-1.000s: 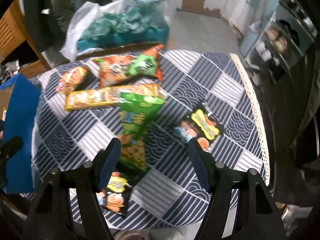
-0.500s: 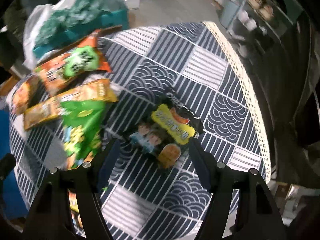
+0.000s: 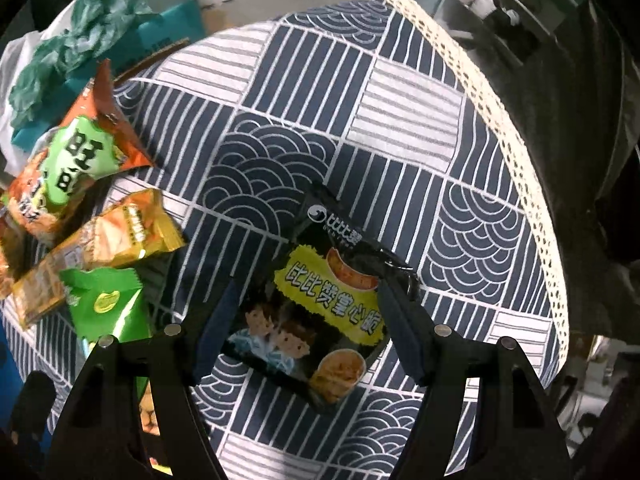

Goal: Organize snacks
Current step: 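Grasp the green peanut bag with the left tool while the right tool grasps the black biscuit bag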

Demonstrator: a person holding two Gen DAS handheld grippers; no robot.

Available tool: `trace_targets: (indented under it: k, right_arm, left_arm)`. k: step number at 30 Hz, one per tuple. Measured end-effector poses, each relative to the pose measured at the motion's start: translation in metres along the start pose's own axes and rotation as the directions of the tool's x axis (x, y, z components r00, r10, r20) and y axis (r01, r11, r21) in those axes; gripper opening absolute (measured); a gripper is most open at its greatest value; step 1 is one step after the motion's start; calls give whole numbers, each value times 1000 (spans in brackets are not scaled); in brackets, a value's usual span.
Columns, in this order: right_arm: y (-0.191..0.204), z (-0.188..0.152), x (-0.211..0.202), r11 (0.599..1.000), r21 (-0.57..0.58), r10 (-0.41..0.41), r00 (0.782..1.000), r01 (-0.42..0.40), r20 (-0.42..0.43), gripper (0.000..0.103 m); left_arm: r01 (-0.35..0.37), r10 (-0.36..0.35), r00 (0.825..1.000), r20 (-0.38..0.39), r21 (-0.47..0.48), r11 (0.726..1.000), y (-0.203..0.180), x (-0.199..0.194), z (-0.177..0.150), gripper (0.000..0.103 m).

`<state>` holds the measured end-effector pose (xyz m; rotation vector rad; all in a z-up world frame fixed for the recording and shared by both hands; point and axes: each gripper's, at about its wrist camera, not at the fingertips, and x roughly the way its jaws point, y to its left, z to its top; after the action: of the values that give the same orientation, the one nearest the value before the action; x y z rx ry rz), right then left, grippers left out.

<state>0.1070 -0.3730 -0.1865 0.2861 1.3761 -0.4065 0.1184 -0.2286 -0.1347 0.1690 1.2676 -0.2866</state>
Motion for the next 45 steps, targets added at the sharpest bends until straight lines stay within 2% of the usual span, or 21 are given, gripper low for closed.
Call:
trace_targets:
  k: [7,14,20,23,29,31,33,39,41,43,44,45]
  right_arm:
    - [8,-8,7,996,-63,-59,998,60,5,75]
    - [5,-31,10,981,-151,-128,992,125,-9,78]
    - [-26,-31,3,999,-42,-20,1000,20,-14,80]
    - [-38,-31,-2,1000,4,4,1000,-4,-9,80]
    - [-46,-28,5,999,43,-4,1000,5,-16,81]
    - [-40,-23,10,999,40,4,1000,-4,-21,93]
    - [-38,-21,16,999,30,-12,1000,12,-24,98]
    - [-26,-20,29,996,15,-92,995,93,-37,99]
    - [-31,-20,31,995,30,-89,995,90,-33,99]
    - [-34,-21,31,996,28,-82,996,83,-34,97]
    - [-39,-22,29,996,25,-81,996,82,-31,95]
    - [-42,-23,27,996,24,-85,996,86,-25,88]
  left_arm:
    - [32,-33,999,-26,-31,999,0,10,-3,81]
    - [47,-48,998,-43,-19,999,-9,17,-6,80]
    - [63,-65,996,-55,-31,998,-13,22,-6,81]
    - [70,-72,996,-58,-32,997,-15,23,-6,80]
    - [76,-78,994,-70,-25,997,-22,28,-7,81]
    - [76,-78,994,-76,-23,997,-24,31,-8,81]
    - [76,-78,993,-91,-23,997,-28,37,-9,81]
    - [87,-91,987,-134,-34,996,-34,55,-12,81]
    - [102,-105,986,-128,-33,994,-34,57,-13,81]
    - [118,-120,986,-116,-27,993,-35,57,-15,72]
    - [124,-126,985,-115,-22,992,-35,57,-15,56]
    - [141,-142,982,-124,-19,990,-36,58,-15,46]
